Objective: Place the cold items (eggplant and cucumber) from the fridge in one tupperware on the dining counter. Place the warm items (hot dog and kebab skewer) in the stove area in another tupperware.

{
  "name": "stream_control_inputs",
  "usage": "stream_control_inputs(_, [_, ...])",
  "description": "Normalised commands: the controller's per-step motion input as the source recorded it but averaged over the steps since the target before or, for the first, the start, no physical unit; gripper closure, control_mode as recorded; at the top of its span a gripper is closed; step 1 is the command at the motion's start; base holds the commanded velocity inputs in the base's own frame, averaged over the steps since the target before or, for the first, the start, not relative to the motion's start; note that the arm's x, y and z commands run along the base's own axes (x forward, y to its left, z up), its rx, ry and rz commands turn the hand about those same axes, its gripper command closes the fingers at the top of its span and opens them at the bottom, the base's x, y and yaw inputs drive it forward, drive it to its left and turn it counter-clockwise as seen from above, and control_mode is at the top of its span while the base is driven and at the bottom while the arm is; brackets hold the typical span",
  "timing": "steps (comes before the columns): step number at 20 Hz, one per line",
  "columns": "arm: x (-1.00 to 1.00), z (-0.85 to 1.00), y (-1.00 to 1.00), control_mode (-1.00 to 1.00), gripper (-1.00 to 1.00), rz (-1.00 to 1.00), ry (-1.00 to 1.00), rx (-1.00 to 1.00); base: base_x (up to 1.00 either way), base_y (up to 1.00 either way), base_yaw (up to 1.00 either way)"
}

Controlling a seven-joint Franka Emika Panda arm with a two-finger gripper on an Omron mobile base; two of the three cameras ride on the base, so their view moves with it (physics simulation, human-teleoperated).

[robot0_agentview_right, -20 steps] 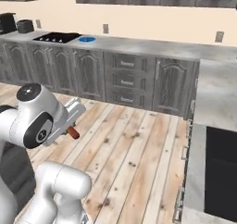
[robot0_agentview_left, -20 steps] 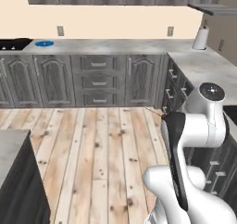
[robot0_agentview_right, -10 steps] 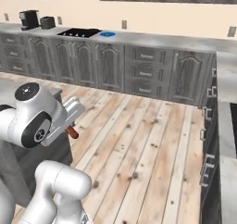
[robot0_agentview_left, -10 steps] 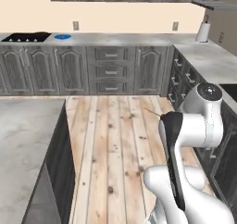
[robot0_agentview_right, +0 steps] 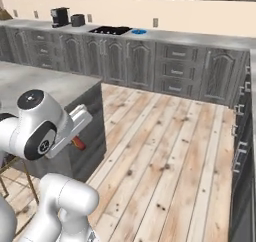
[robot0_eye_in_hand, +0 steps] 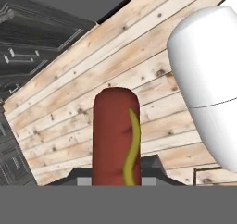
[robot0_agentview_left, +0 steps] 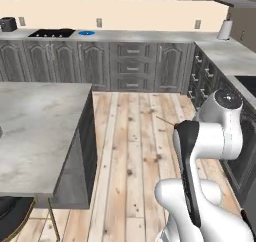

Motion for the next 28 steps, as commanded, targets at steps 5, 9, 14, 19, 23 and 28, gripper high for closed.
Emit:
stream_control_inputs(5, [0.00, 0.00, 0.00, 1.00, 1.00, 0.00, 0.00, 0.00, -0.86, 0.97, 0.08])
stream_control_inputs(9, [0.00, 0.00, 0.00, 1.00, 1.00, 0.00, 0.00, 0.00, -0.28, 1.00, 0.00])
stream_control_inputs(14, [0.00, 0.00, 0.00, 1.00, 1.00, 0.00, 0.00, 0.00, 0.00, 1.00, -0.11])
stream_control_inputs(19, [0.00, 0.00, 0.00, 1.00, 1.00, 0.00, 0.00, 0.00, 0.00, 1.00, -0.23])
stream_control_inputs(23, [0.00, 0.00, 0.00, 1.00, 1.00, 0.00, 0.00, 0.00, 0.00, 1.00, -0.18])
stream_control_inputs(28, [0.00, 0.00, 0.00, 1.00, 1.00, 0.00, 0.00, 0.00, 0.00, 1.00, -0.03])
